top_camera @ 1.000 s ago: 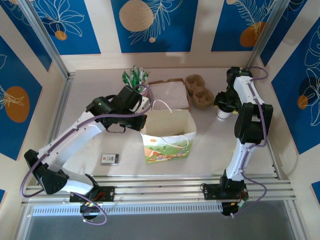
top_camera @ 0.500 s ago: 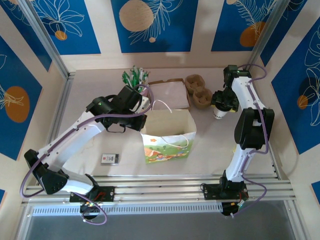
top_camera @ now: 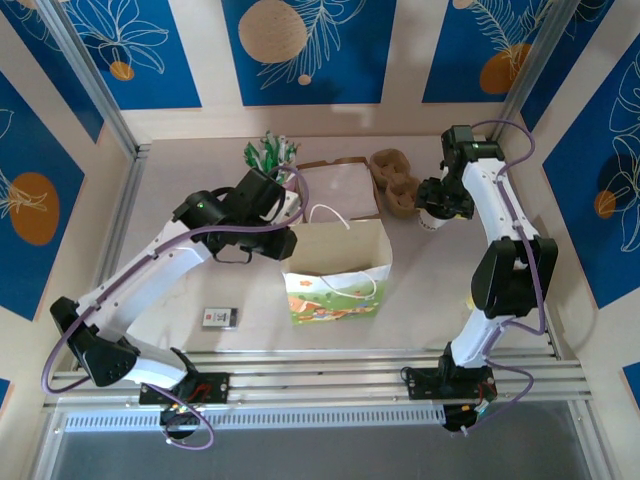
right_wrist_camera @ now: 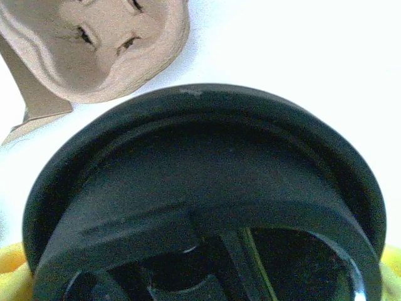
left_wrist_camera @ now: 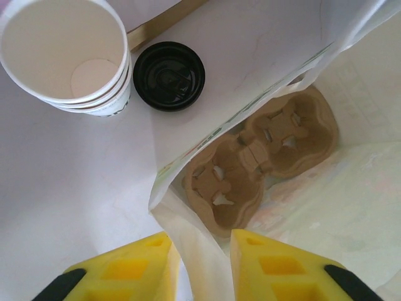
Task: Pack the takeout coffee
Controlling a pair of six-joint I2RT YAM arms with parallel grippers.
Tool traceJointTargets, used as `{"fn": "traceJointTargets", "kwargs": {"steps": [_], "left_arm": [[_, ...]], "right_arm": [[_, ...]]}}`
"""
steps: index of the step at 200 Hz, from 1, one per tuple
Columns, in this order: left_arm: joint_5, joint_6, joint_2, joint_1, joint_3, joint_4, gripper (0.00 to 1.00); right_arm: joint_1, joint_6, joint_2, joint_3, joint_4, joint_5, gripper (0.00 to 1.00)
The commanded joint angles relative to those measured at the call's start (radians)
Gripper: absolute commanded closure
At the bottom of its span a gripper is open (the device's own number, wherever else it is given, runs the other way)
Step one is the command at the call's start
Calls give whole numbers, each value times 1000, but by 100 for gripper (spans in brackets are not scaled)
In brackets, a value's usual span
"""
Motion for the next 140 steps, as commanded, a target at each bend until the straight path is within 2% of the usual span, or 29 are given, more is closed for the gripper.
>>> {"fn": "traceJointTargets", "kwargs": {"steps": [1, 43, 75, 96, 140], "left_arm": [[-23, 14, 6, 11, 40, -29, 71], [-52, 19, -5, 12, 75, -31, 57], [-91, 25, -28, 20, 105, -28, 56], [-108, 25, -48, 27, 107, -20, 50], [-127, 22, -111, 51, 70, 23, 49]], "right_arm": [[25, -20, -46, -17, -22, -16, 18], [56, -24, -108, -23, -24, -16, 19], [96, -24, -132, 1, -55, -1, 19], [123, -24, -143, 19, -77, 13, 19], [185, -21, -189, 68, -137, 58, 19]]}}
